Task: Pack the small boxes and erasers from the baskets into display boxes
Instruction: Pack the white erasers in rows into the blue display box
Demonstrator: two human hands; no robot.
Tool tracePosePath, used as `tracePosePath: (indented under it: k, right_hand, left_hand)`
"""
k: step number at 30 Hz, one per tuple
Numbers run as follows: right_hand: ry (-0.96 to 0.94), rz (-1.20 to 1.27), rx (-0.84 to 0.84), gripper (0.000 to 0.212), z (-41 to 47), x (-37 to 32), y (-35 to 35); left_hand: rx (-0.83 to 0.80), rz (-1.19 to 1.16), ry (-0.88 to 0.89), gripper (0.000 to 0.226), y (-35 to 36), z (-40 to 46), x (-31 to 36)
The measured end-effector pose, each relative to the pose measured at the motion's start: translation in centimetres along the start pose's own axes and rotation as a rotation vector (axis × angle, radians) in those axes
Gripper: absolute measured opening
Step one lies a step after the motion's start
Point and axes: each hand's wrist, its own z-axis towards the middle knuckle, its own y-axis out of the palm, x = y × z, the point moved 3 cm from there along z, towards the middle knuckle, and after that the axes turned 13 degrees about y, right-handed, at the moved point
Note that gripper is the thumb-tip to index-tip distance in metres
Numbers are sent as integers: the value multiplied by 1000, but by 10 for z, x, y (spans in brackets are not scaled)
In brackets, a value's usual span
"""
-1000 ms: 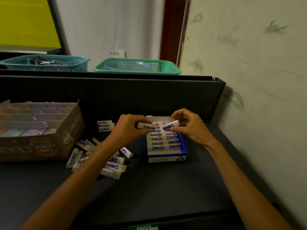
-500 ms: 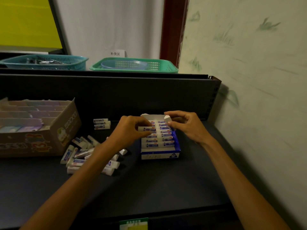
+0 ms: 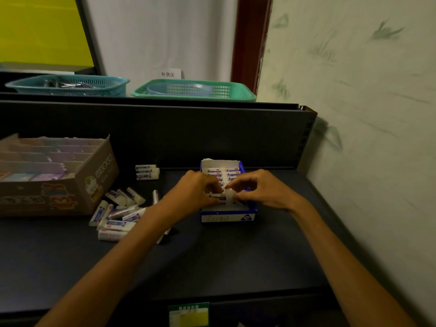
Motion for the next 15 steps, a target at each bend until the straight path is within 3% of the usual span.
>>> tracePosePath:
  k: [15]
  right_hand:
    - [83,-390,-31,29,2,-6,13]
  left_hand:
    - [-148,82,3,24,9,6,5]
